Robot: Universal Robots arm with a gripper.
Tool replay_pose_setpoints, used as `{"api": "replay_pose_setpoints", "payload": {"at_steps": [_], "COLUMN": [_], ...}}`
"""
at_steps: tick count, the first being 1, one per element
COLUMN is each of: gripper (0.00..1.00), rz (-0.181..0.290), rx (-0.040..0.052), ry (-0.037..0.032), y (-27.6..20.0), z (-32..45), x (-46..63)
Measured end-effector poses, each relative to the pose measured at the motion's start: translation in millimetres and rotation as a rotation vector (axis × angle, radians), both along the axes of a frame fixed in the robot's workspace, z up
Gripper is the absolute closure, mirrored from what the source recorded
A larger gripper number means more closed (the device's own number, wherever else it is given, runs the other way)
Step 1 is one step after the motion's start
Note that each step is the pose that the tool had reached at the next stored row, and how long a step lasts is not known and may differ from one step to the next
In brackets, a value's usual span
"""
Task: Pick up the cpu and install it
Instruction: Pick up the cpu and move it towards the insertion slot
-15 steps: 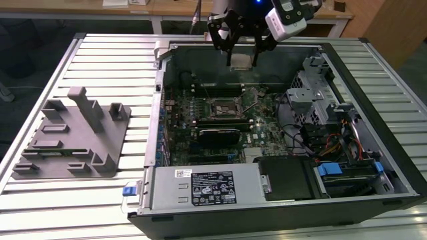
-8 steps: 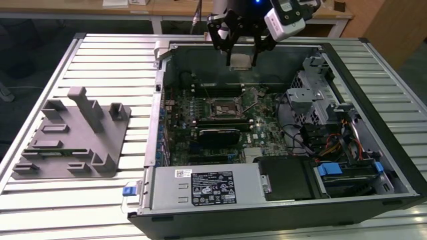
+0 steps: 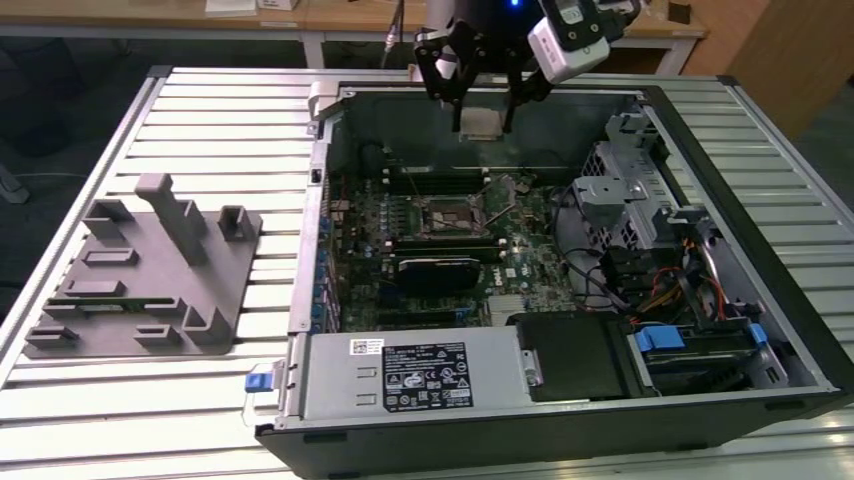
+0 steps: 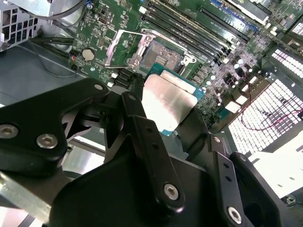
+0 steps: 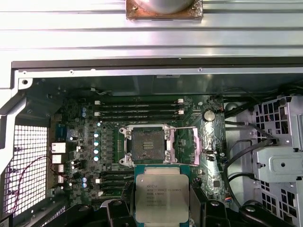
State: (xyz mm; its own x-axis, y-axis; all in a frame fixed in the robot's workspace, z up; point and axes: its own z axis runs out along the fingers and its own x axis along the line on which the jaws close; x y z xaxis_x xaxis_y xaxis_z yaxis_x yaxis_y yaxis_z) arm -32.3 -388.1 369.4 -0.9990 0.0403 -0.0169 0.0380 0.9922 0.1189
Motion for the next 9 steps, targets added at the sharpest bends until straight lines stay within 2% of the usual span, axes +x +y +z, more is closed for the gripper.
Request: {"api": "replay_pose_setpoints", "payload": {"at_steps": [9], "gripper": [0.45], "rz": [0.000], "rx": [0.0000], "ry": [0.0000], "y": [0.0], "z": [-2.0], "x": [0.0]}}
